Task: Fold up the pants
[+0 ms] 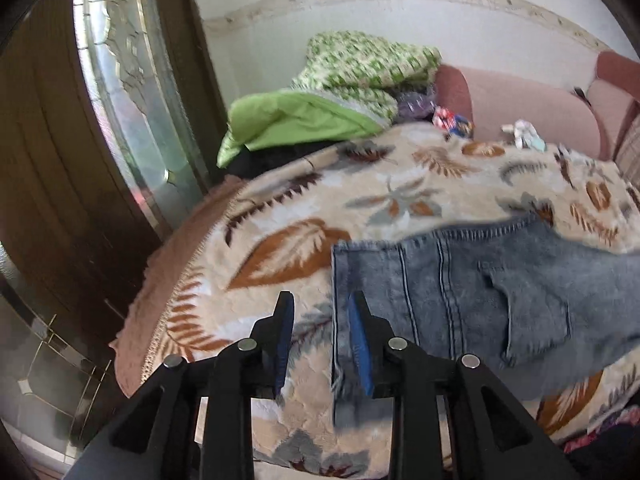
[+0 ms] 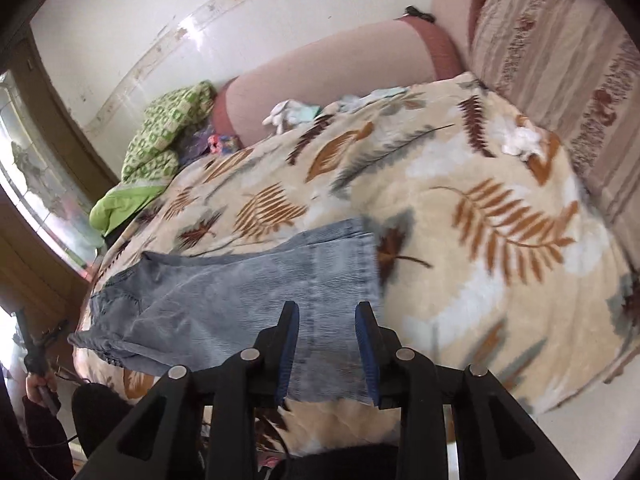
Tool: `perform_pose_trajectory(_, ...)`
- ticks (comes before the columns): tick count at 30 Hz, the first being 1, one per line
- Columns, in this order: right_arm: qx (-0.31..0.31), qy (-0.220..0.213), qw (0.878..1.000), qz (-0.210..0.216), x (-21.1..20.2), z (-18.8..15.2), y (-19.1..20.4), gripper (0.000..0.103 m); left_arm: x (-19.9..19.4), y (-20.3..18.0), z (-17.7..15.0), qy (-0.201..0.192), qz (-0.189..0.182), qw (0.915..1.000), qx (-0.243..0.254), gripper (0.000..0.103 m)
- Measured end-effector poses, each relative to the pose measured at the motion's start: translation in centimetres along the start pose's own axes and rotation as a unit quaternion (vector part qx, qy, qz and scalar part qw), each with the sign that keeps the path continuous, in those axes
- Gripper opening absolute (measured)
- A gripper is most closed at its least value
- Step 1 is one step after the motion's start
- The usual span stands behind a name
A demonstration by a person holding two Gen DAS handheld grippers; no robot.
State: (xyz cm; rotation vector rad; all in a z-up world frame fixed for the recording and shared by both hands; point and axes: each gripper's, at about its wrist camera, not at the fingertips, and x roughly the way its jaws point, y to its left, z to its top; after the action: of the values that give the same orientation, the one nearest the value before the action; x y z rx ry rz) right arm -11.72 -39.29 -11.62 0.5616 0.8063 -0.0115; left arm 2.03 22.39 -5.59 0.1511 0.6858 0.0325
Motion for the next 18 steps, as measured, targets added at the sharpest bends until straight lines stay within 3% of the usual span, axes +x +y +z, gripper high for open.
perform_pose_trajectory(2,-0.011,0.018,1.000,0.012,1.9,-0.1,1.7,0.031,-1.2,0.1,0.9,-0.022,-0.020,0.9991,-0.030,0.031)
perform_pose_trajectory(4,-0.017,0.038,0.999,0.025,4.1,-0.5,3.2,0.031,-2.3,-0.7,1.8,-0.047,-0.043,0.9968,-0.049,0.042)
perform_pose_trajectory(7,-0.035,0.069,0.996,0.035,7.3,-1.1,6.0,0.031,-2.9,-4.2,2.6,-0.059,-0.117,0.9901,-0.049,0.063)
perform_pose_trajectory(8,-0.043,0.079,0.995,0.037,8.2,-1.5,6.9,0.032,-2.7,-6.0,2.6,-0.053,-0.147,0.9869,-0.041,0.065)
perform_pose_trajectory(11,-0.082,0.104,0.991,0.018,10.6,-2.7,9.6,0.031,-1.1,-12.4,1.5,-0.006,-0.222,0.9751,0.006,0.066)
perform_pose_trajectory(14,-0.131,0.113,0.984,-0.034,11.7,-3.9,11.5,0.032,1.1,-18.6,-1.0,0.054,-0.254,0.9637,0.064,0.066)
perform_pose_trajectory(18,-0.151,0.088,0.982,-0.069,10.6,-3.7,12.4,0.032,3.9,-22.8,-4.2,0.119,-0.222,0.9579,0.138,0.066)
